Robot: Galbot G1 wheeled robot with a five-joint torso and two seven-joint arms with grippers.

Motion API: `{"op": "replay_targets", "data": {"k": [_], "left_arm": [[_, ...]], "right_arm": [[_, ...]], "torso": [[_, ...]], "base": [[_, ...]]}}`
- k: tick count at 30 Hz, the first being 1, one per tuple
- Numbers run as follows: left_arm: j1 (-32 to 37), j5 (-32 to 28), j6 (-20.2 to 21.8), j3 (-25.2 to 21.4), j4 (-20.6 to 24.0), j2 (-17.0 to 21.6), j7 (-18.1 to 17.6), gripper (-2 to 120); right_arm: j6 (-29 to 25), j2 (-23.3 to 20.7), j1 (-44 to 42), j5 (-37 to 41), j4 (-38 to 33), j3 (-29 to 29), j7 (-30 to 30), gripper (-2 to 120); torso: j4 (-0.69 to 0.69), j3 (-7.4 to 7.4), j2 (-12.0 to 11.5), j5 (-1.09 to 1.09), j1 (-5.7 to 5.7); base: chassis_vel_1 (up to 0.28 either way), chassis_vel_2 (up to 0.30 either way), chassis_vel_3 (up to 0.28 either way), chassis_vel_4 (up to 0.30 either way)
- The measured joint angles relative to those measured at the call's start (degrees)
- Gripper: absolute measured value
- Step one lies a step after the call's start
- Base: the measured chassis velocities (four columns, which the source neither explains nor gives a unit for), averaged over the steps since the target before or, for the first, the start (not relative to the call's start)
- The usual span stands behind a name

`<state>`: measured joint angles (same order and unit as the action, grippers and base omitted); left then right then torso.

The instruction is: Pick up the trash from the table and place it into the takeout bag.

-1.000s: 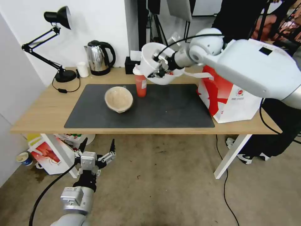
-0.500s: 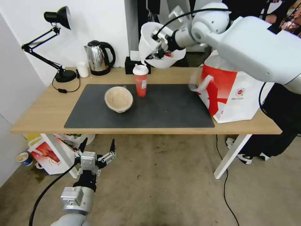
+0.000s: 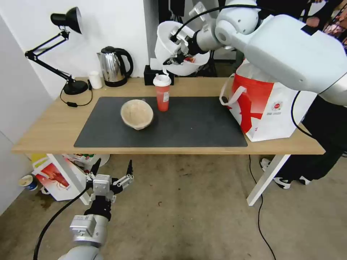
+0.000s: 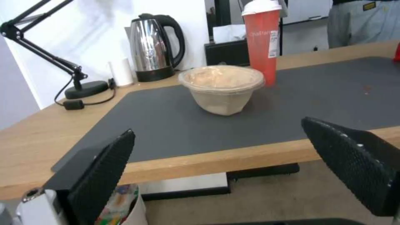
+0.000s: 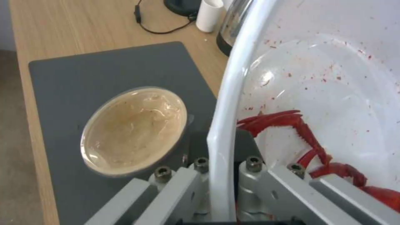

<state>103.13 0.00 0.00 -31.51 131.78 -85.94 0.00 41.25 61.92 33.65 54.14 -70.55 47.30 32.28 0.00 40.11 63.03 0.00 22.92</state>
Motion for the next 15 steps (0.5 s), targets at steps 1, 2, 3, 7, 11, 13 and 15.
{"op": "replay_targets", "data": {"k": [1, 2, 3, 7, 11, 13, 15], "left_arm": [[0.0, 0.0, 0.0, 0.0, 0.0, 0.0, 0.0, 100], [0.0, 0.0, 0.0, 0.0, 0.0, 0.0, 0.0, 100], [0.0, 0.0, 0.0, 0.0, 0.0, 0.0, 0.0, 100], [0.0, 0.0, 0.0, 0.0, 0.0, 0.0, 0.0, 100], [0.0, 0.0, 0.0, 0.0, 0.0, 0.0, 0.0, 100], [0.0, 0.0, 0.0, 0.0, 0.0, 0.0, 0.0, 100], [0.0, 0.0, 0.0, 0.0, 0.0, 0.0, 0.0, 100]], "right_arm": [[0.0, -0.12, 0.01, -0.04, -0.02, 0.0, 0.03, 0], [0.0, -0.12, 0.01, -0.04, -0.02, 0.0, 0.03, 0], [0.0, -0.27, 0.0, -0.09, -0.03, 0.0, 0.05, 0], [0.0, -0.82, 0.3, -0.24, -0.07, 0.0, 0.16, 0], [0.0, -1.36, 1.0, -0.28, 0.24, 0.01, 0.2, 0], [0.0, -1.89, 1.55, -0.3, 0.35, 0.03, 0.2, 0], [0.0, -2.23, 1.85, -0.31, 0.35, 0.1, 0.2, 0]], "torso": [[0.0, 0.0, 0.0, 0.0, 0.0], [0.0, 0.0, 0.0, 0.0, 0.0], [0.0, 0.0, 0.0, 0.0, 0.0], [-0.01, 0.0, 0.0, 0.01, 0.0], [0.0, 0.0, 0.0, 0.0, 0.0], [0.0, 0.0, 0.0, 0.01, 0.0], [0.0, 0.0, 0.0, 0.01, 0.0]], "base": [[0.0, 0.0, 0.0, 0.0], [0.0, 0.0, 0.0, 0.0], [0.0, 0.0, 0.0, 0.0], [0.0, 0.0, 0.0, 0.0], [0.0, 0.0, 0.0, 0.0], [0.0, 0.0, 0.0, 0.0], [0.0, 0.0, 0.0, 0.0]]}}
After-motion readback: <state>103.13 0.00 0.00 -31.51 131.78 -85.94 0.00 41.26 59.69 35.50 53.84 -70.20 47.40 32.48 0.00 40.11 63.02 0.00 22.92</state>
